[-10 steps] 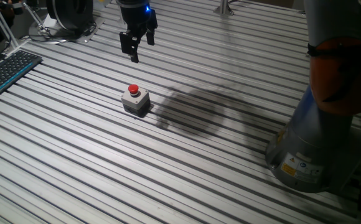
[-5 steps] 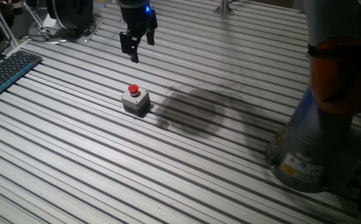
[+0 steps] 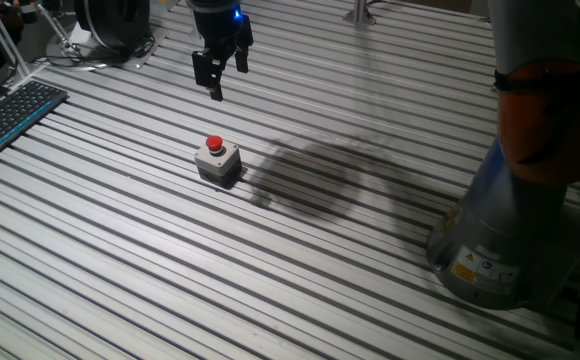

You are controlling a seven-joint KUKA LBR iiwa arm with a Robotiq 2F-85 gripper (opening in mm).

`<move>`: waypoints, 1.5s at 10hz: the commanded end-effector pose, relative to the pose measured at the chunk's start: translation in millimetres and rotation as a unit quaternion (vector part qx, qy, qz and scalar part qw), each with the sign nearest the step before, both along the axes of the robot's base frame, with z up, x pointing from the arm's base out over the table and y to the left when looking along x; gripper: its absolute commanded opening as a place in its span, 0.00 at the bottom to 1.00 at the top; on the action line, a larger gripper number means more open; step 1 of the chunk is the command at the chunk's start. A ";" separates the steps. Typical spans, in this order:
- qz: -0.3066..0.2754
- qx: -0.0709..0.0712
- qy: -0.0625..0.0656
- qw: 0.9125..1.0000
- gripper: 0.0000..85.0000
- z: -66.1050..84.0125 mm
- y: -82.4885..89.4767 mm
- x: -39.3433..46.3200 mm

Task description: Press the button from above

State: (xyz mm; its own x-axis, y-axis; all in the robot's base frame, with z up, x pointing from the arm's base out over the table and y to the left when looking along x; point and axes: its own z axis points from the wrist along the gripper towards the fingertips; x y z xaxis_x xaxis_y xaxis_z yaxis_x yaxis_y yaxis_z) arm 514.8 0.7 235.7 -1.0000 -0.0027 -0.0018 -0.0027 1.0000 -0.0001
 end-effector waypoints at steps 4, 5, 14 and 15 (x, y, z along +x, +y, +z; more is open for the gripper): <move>-0.032 0.057 0.073 0.995 0.00 3.8 0.9 -0.6; -0.032 0.059 0.073 0.995 0.00 3.7 0.3 -1.0; -0.022 0.039 0.058 0.997 0.00 9.0 13.9 7.2; -0.020 0.035 0.056 0.998 0.00 5.3 15.0 9.3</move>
State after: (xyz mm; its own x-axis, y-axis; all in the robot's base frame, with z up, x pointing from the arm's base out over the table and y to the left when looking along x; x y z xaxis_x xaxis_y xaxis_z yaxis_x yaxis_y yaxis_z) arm 525.7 16.1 238.1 -0.9938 0.0332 0.1057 0.0400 0.9972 0.0629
